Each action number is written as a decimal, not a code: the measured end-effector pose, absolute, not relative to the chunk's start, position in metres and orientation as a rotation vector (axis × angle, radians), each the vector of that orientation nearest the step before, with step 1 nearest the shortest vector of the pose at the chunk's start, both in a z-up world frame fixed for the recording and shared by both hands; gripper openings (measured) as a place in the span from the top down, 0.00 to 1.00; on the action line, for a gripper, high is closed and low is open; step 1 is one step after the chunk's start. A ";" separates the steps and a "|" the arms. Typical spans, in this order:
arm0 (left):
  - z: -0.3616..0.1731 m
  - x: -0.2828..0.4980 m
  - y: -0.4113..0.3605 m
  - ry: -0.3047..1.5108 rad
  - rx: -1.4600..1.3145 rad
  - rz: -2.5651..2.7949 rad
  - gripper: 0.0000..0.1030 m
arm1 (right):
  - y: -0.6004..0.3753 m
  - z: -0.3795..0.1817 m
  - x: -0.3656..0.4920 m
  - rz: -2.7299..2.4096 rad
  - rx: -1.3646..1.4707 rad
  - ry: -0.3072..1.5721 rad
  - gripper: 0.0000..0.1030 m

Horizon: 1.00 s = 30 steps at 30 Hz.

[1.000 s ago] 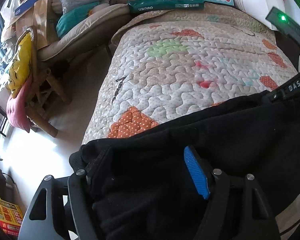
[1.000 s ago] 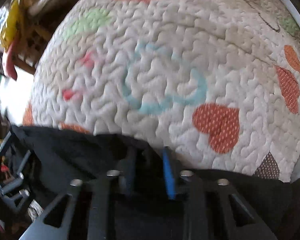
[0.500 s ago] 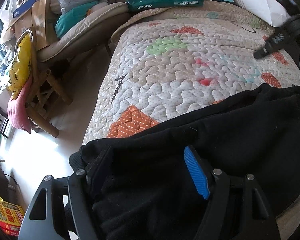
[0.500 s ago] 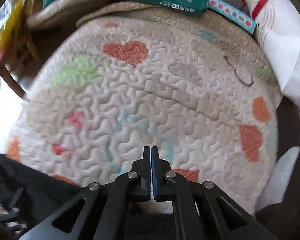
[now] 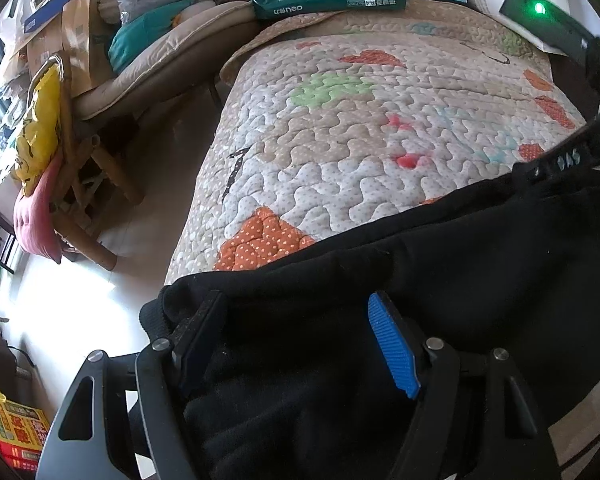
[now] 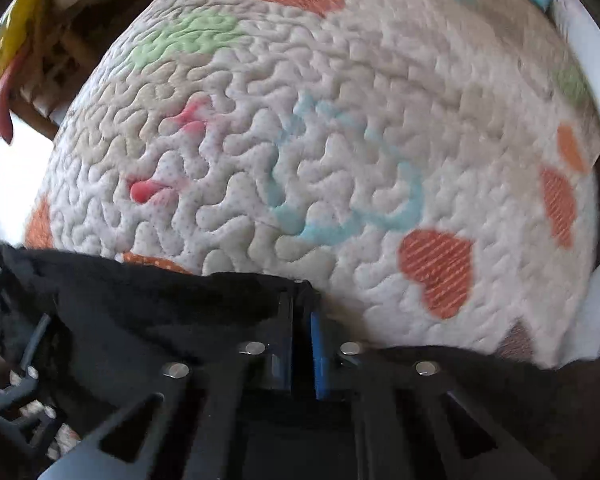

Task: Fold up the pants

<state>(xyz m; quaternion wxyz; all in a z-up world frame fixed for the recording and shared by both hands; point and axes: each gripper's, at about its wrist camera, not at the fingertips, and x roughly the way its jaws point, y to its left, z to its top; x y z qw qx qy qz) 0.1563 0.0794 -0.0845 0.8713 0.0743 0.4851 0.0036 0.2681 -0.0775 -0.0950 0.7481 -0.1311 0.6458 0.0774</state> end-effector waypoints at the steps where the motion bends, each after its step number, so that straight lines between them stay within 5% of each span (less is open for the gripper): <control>1: -0.084 0.157 0.080 1.015 0.153 0.008 0.29 | -0.078 -0.090 0.270 0.154 -0.285 1.396 0.94; 18: -0.083 0.159 0.087 1.017 0.149 0.042 0.27 | -0.129 -0.043 0.269 0.136 -0.047 1.213 0.97; 26: -0.085 0.162 0.091 1.020 0.157 0.066 0.27 | -0.144 -0.100 0.234 0.154 -0.017 1.285 0.97; 30: -0.084 0.161 0.096 1.016 0.151 0.072 0.27 | -0.163 -0.081 0.223 0.152 0.085 1.238 0.97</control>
